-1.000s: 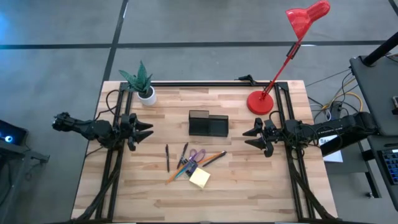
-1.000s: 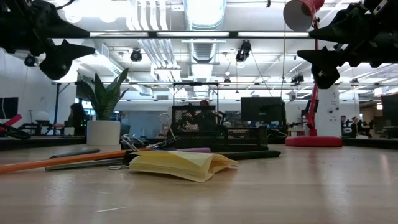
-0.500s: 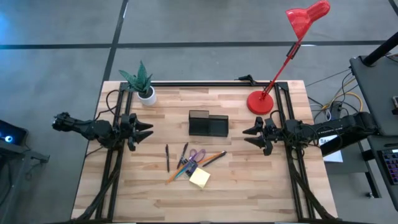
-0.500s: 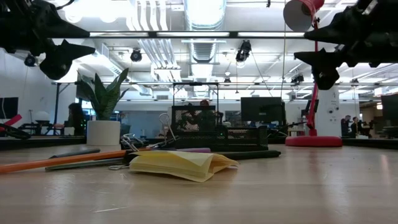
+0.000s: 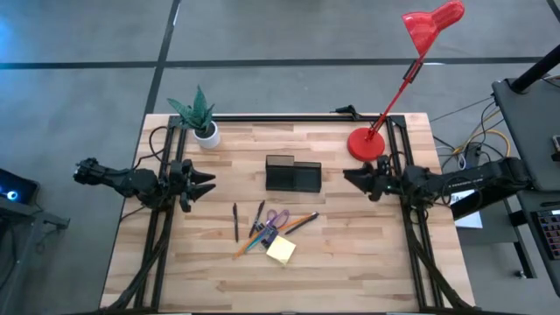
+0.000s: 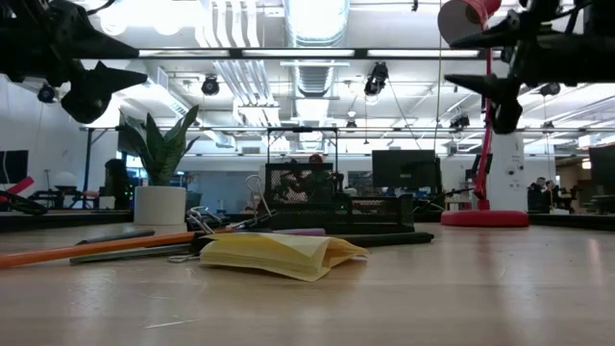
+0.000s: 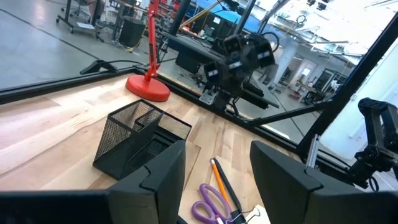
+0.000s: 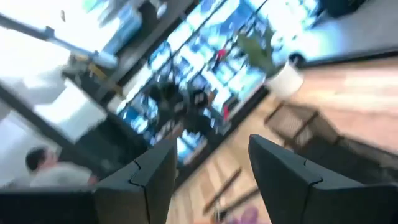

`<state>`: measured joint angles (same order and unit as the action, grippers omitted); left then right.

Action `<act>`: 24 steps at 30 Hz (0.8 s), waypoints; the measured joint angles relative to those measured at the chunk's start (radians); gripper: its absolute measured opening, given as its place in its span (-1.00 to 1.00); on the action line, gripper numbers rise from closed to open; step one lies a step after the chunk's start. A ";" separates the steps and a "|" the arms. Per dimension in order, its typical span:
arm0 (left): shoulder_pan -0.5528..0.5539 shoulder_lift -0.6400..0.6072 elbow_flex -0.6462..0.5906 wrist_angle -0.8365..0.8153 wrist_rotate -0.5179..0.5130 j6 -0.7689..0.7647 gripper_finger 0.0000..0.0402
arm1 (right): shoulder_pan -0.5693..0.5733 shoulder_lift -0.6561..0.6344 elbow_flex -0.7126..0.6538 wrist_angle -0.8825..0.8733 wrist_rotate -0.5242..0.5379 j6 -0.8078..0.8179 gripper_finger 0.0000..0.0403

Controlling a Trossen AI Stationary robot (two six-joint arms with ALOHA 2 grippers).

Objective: Pick and place office supplies into organizer
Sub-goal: Put the middle black binder clip into the black desk organizer

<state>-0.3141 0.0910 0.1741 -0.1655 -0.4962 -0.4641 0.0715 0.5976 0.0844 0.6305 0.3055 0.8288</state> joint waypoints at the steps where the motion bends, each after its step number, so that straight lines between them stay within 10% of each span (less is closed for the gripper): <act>1: 0.000 0.000 0.000 0.000 0.000 0.000 -0.17 | 0.000 0.001 0.010 -0.004 0.029 0.031 -0.06; 24: 0.000 0.000 0.000 0.250 -0.007 -0.233 -0.17 | -0.003 0.411 0.371 -0.098 0.002 0.167 -0.06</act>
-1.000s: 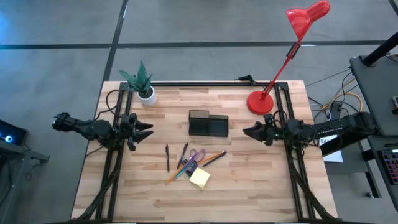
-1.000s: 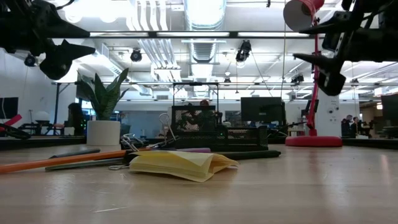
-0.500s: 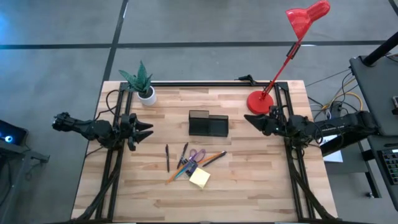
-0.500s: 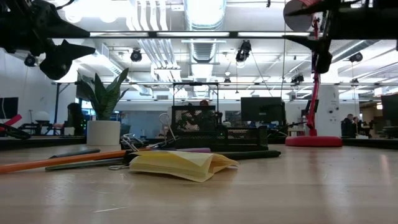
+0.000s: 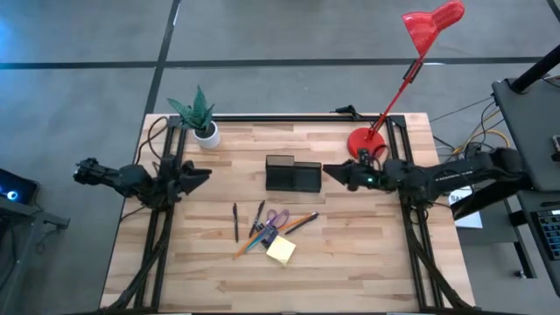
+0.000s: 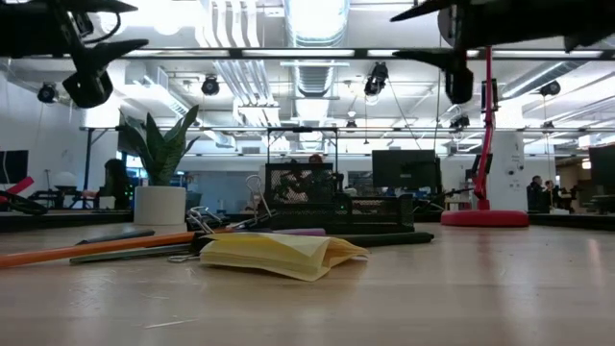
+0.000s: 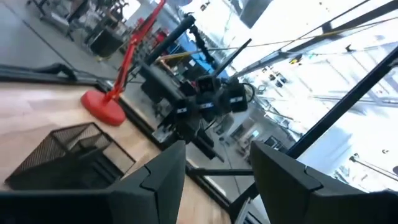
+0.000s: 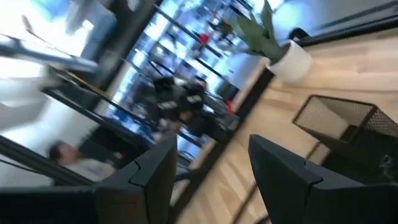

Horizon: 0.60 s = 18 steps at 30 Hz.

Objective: Pick and place office supplies into organizer
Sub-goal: Put the middle black binder clip into the black desk organizer

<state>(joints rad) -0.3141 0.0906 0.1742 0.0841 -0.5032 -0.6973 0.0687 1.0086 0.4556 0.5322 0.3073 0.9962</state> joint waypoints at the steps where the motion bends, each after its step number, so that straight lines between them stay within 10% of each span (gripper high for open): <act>1: 0.000 0.000 0.000 0.020 -0.007 0.004 -0.17 | -0.002 0.022 0.026 -0.034 -0.004 -0.001 -0.06; 10: 0.000 0.001 0.000 0.160 -0.013 -0.027 -0.17 | -0.028 0.213 0.349 -0.548 -0.263 -0.138 -0.06; 18: 0.000 0.023 0.000 0.135 0.006 0.061 -0.17 | 0.002 0.449 0.749 -1.175 -0.286 -0.644 -0.06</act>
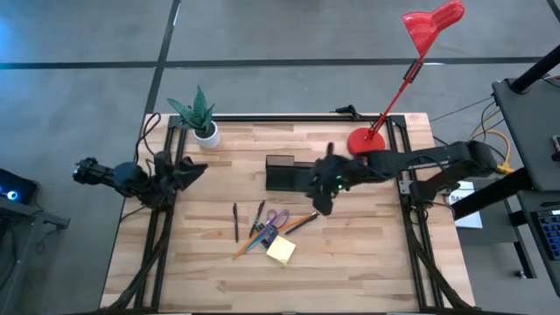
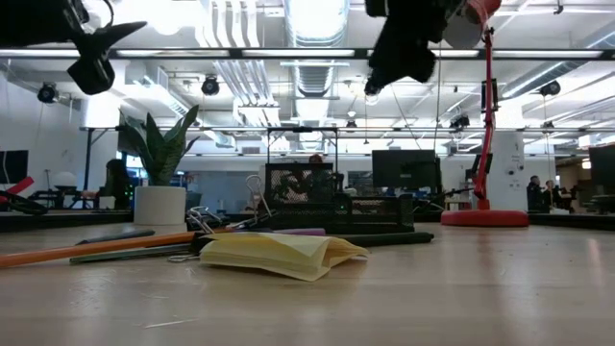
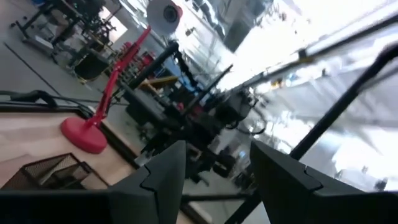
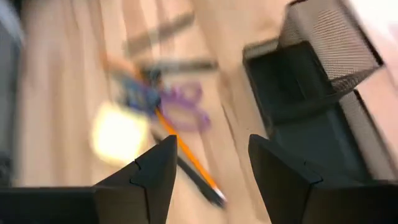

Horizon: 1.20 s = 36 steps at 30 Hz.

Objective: Pick and place office supplies into organizer
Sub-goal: Put the middle black binder clip into the black desk organizer

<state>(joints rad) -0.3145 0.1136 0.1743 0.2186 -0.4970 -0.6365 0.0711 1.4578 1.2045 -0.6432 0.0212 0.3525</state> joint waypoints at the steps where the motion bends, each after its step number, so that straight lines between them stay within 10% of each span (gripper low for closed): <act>1: 0.000 0.007 0.000 -0.012 0.016 0.011 -0.17 | 0.012 0.037 0.044 -0.058 -0.001 -0.083 -0.06; 8: -0.001 0.051 0.000 -0.052 0.096 -0.019 -0.17 | 0.083 0.298 0.270 -0.186 -0.006 -0.547 -0.06; 22: 0.000 0.094 0.000 -0.162 0.131 -0.011 -0.17 | 0.116 0.714 0.669 -0.344 -0.078 -0.699 -0.06; 36: 0.000 0.080 0.000 -0.160 0.156 -0.010 -0.17 | 0.124 0.854 0.857 -0.351 -0.078 -0.617 -0.06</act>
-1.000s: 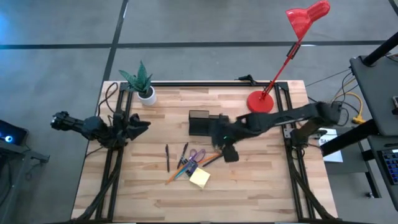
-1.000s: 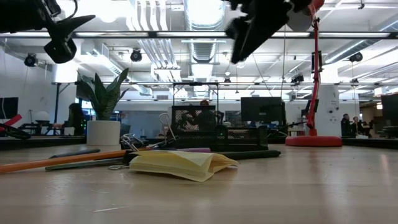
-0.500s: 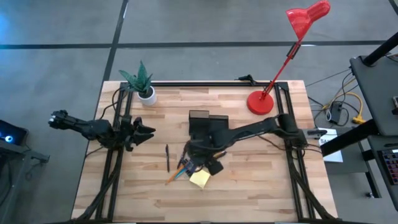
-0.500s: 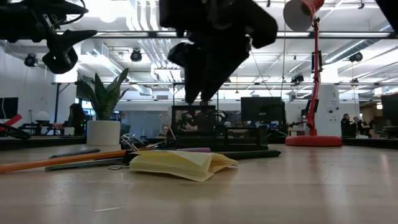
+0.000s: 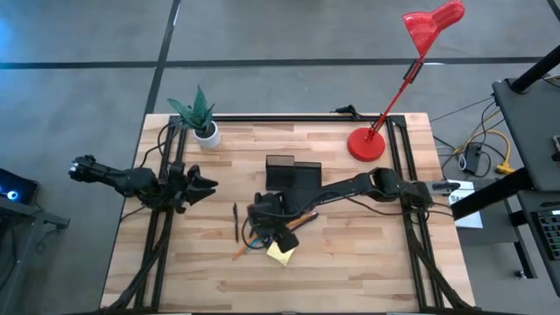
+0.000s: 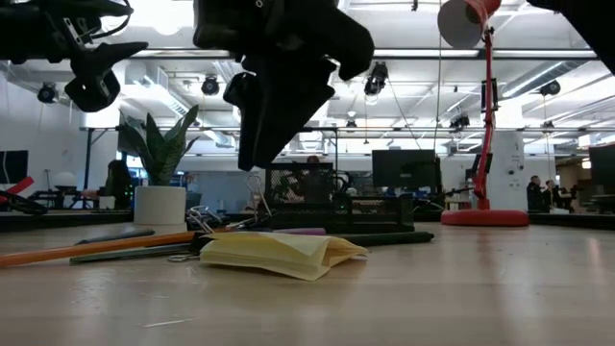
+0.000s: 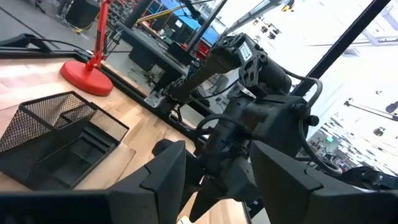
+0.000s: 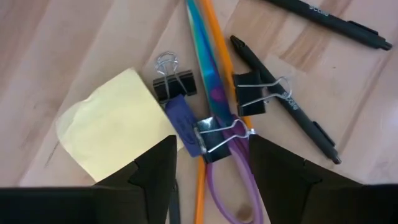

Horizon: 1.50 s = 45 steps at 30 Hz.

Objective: Pick and place office supplies into organizer
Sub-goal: Put the middle black binder clip into the black desk organizer

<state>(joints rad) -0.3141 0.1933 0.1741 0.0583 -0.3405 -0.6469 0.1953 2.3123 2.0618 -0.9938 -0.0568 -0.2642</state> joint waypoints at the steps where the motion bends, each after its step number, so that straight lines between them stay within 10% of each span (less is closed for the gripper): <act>1: 0.000 0.001 0.000 0.000 0.000 0.000 -0.17 | 0.000 0.000 -0.005 0.001 0.000 0.000 -0.06; 31: 0.000 0.003 -0.002 0.000 0.000 0.000 -0.17 | 0.005 -0.003 -0.101 0.092 -0.048 -0.005 -0.17; 45: 0.000 0.002 -0.002 0.000 -0.001 0.000 -0.17 | 0.000 -0.003 -0.104 0.094 -0.014 -0.023 -0.63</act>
<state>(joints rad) -0.3141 0.1954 0.1719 0.0578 -0.3412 -0.6464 0.1955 2.3092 1.9575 -0.8998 -0.0707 -0.2868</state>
